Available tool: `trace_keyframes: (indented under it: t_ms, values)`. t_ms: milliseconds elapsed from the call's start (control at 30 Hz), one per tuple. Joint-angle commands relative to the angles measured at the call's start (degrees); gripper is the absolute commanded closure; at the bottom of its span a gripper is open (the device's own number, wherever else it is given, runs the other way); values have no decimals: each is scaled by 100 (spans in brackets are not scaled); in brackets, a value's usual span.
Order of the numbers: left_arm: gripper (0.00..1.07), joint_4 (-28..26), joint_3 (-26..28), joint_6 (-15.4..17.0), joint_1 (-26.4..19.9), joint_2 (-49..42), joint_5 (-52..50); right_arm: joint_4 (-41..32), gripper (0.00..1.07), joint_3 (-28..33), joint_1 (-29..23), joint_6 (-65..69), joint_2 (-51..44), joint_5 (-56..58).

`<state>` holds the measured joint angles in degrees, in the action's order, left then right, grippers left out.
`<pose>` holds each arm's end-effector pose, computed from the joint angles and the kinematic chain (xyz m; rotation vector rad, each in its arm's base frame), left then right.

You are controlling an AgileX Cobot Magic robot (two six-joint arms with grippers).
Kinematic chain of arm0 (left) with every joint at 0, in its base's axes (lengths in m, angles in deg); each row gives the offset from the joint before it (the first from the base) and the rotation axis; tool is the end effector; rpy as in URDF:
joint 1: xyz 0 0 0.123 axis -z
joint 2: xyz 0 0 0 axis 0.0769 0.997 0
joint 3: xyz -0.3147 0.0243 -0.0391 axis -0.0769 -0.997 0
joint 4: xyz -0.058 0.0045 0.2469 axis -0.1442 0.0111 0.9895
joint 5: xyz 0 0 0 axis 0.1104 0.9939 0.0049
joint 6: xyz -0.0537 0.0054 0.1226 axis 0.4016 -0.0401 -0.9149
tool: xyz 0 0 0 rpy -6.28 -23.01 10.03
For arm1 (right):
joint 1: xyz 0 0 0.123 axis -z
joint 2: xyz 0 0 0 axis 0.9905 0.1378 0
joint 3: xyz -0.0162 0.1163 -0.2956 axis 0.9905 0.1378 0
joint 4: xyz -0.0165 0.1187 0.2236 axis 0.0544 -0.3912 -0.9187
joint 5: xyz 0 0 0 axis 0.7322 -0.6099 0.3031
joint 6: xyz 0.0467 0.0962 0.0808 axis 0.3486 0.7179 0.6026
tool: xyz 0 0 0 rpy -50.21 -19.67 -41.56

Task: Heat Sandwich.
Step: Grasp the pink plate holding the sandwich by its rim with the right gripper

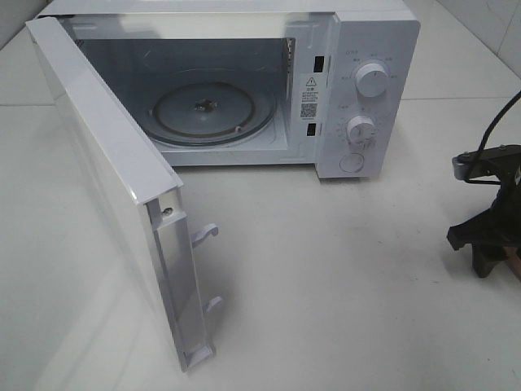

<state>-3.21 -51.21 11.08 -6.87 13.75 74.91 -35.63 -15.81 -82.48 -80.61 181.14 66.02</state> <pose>0.0037 -0.0101 0.2587 0.0310 2.0223 -0.0354 0.3146 -0.0149 0.0986 -0.1479 2.9965 -0.2019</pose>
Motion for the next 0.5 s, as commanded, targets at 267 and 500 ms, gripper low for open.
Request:
trace_keyframes:
  t_ms: [267, 500]
  values:
    - [5, 0, 17, 34, -17, -109, -52, 808, 107, -23, 34, 722, 40, 160]
    - [5, 0, 17, 34, -17, -109, -52, 796, 107, -23, 34, 710, 17, 172]
